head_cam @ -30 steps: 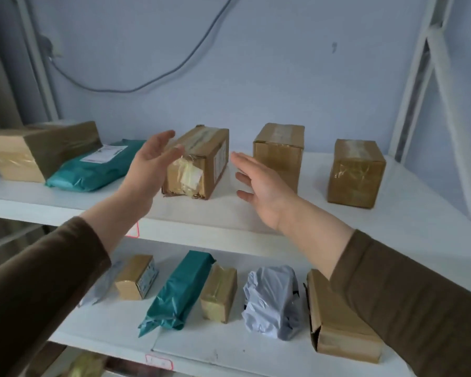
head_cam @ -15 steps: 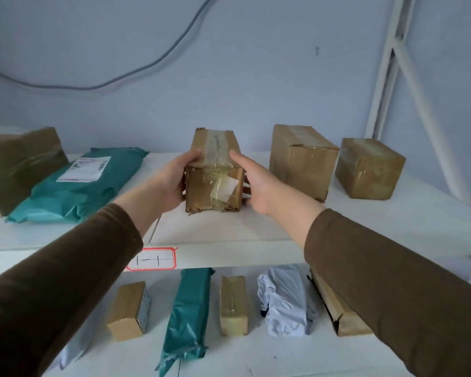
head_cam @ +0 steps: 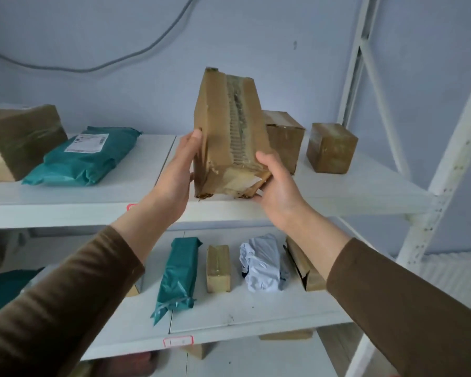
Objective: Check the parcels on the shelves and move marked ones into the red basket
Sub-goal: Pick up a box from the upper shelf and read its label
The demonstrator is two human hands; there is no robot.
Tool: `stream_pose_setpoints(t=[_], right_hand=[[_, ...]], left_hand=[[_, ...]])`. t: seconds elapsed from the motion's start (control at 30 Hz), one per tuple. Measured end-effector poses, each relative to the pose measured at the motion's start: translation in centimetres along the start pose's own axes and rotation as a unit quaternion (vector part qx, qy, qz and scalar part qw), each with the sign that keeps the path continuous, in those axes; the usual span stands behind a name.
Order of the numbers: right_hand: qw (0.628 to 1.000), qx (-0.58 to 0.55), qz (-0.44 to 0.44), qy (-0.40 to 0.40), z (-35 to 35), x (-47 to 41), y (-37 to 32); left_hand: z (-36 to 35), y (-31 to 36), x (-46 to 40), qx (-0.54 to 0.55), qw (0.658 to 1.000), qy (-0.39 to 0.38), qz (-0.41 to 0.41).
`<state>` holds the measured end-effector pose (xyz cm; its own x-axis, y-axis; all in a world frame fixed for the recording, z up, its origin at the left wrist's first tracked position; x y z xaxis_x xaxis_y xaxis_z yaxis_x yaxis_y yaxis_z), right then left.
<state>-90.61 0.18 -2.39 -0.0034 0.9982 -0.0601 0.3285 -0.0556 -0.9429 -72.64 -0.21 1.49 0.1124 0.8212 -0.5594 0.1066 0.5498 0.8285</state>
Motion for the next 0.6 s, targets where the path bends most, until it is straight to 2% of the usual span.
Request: stream_pose_setpoints(t=[0.13, 0.2, 0.37, 0.6], right_hand=[[0.994, -0.08, -0.069, -0.02, 2.9, 4.7, 1.2], [0.988, -0.107, -0.102, -0.036, 3.7, 6.7, 1.7], [0.977, -0.136, -0.155, -0.06, 4.3, 10.8, 1.9], [0.965, -0.134, -0.213, -0.08, 5.4, 13.7, 2.4]], left_hand=[[-0.1, 1.1, 3.4, 0.004, 0.997, 0.076, 0.015], [-0.4, 1.4, 4.9, 0.022, 0.995, 0.089, 0.027], [-2.7, 1.9, 7.8, 0.071, 0.991, 0.056, 0.096], [-6.3, 4.2, 10.0, 0.06, 0.994, 0.037, 0.089]])
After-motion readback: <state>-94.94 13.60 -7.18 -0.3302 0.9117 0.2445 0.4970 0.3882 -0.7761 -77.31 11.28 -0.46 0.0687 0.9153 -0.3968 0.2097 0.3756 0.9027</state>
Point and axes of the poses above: each hand's wrist, its own x-axis away from the middle knuckle, its own z-axis out of the back of the hand, y = z × x, the point moved 10 cm from there along -x, towards the middle knuckle, and after that the axes turned 9 degrees about -z, right-handed, at the moved point
